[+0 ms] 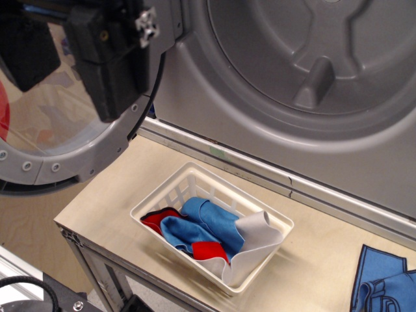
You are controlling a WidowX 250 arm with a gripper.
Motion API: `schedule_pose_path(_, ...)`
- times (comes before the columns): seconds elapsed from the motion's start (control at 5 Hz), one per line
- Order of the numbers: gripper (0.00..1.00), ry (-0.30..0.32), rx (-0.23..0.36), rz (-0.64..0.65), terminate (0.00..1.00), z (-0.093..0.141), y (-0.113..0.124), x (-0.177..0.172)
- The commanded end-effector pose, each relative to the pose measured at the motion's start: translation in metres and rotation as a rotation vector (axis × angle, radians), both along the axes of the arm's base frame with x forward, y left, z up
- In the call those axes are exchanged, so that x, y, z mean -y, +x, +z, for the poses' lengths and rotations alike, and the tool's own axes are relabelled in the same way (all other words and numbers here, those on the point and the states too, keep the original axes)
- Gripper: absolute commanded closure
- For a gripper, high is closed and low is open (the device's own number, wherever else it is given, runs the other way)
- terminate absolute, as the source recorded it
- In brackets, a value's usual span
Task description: Put clothes in laundry machine
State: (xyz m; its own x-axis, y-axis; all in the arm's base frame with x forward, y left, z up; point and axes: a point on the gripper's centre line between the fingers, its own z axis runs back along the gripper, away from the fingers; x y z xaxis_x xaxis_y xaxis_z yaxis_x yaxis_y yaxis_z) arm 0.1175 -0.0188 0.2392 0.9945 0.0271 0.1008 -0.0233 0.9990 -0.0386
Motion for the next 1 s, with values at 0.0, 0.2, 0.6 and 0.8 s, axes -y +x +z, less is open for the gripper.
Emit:
schedule_pose_path(0.0, 0.0, 0.0, 0.0, 0.0, 0.0, 0.0, 0.0, 0.0)
schedule_pose_path(0.2, 0.0, -0.033, 0.013, 0.054, 0.0, -0.021, 0.024, 0.007)
schedule_pose_path(0.6, 0.0, -0.006, -0.036, 0.176, 0.0, -0.083, 0.089, -0.003)
schedule_pose_path(0.8, 0.0, 0.016, -0.036, 0.162, 0.0, -0.121, 0.106, -0.003)
